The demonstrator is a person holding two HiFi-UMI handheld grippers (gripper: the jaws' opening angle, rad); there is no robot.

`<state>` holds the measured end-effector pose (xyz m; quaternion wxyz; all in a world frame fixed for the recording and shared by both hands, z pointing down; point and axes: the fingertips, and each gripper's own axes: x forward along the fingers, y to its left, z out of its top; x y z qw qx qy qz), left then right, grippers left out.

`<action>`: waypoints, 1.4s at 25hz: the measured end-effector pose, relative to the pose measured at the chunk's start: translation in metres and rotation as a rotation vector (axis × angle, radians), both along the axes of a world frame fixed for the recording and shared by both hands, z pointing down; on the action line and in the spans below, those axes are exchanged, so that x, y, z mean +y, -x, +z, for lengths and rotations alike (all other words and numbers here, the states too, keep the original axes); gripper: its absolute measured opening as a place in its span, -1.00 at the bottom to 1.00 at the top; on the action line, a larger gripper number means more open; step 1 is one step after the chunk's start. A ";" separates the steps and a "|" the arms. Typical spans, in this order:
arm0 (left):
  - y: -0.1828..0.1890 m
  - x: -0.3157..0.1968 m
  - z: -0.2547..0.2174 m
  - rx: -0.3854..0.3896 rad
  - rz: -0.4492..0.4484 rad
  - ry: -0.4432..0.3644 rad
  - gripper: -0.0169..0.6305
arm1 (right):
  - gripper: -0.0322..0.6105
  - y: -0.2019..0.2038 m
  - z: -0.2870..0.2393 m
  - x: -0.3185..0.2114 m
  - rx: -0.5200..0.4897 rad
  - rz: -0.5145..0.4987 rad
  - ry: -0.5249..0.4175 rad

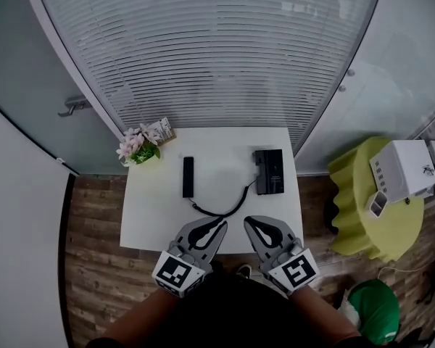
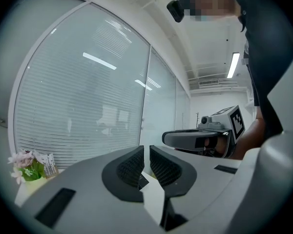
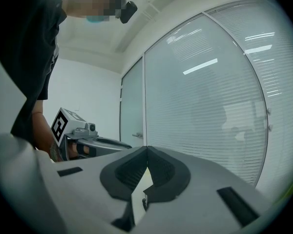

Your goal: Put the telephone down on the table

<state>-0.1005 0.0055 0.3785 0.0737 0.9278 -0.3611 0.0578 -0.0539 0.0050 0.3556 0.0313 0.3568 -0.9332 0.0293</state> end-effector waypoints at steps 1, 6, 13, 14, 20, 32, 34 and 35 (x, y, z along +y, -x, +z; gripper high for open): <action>-0.004 0.003 -0.002 -0.003 0.001 -0.005 -0.82 | -0.83 -0.002 -0.001 0.003 -0.003 -0.006 -0.004; -0.024 0.015 -0.011 -0.004 -0.004 -0.030 -0.90 | -0.83 -0.013 -0.005 0.017 -0.009 -0.024 -0.022; -0.040 0.026 -0.011 0.012 -0.012 -0.040 -0.92 | -0.83 -0.025 -0.006 0.029 -0.007 -0.046 -0.030; -0.042 0.026 -0.012 0.008 -0.013 -0.043 -0.92 | -0.83 -0.026 -0.007 0.029 -0.005 -0.048 -0.034; -0.048 0.026 -0.015 0.001 -0.023 -0.057 -0.92 | -0.83 -0.031 -0.009 0.029 0.003 -0.063 -0.044; -0.051 0.020 -0.021 0.006 -0.043 -0.072 -0.92 | -0.83 -0.032 -0.011 0.023 0.002 -0.075 -0.047; -0.053 0.020 -0.024 0.017 -0.032 -0.080 -0.92 | -0.83 -0.032 -0.010 0.022 0.005 -0.077 -0.049; -0.053 0.020 -0.024 0.019 -0.032 -0.082 -0.91 | -0.83 -0.031 -0.009 0.022 0.005 -0.078 -0.048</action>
